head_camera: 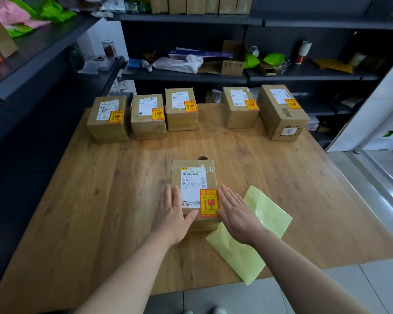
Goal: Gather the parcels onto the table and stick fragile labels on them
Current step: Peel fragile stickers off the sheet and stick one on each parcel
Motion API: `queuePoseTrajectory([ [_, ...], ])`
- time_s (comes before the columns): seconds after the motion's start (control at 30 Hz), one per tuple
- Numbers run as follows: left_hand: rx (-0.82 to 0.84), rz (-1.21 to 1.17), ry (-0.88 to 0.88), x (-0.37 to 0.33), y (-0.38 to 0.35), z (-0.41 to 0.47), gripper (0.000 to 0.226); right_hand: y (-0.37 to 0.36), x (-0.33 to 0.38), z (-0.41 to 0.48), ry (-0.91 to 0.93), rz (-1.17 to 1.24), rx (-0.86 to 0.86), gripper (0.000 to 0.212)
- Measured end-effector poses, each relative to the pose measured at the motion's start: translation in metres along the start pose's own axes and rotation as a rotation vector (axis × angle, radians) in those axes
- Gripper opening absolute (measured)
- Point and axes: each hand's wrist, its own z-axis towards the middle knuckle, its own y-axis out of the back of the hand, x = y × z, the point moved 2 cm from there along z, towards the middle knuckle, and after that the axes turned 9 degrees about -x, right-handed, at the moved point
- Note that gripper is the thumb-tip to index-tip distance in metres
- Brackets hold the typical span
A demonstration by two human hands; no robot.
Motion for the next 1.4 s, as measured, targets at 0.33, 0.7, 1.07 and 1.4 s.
queuePoseTrajectory([
  [0.33, -0.032, -0.372, 0.144, -0.011, 0.005, 0.005, 0.099, 0.018, 0.010, 0.028, -0.315, 0.458, -0.234, 0.048],
  [0.7, -0.082, -0.312, 0.059, -0.084, 0.041, 0.122, 0.092, 0.086, -0.061, 0.105, -0.338, 0.588, -0.414, 0.034],
  [1.07, -0.044, -0.326, 0.168, -0.132, 0.025, 0.238, 0.074, 0.093, -0.137, 0.218, -0.332, 0.598, -0.323, 0.038],
  [1.4, -0.052, -0.259, 0.218, -0.113, -0.008, 0.278, 0.079, 0.064, -0.157, 0.252, -0.341, 0.580, -0.257, 0.038],
])
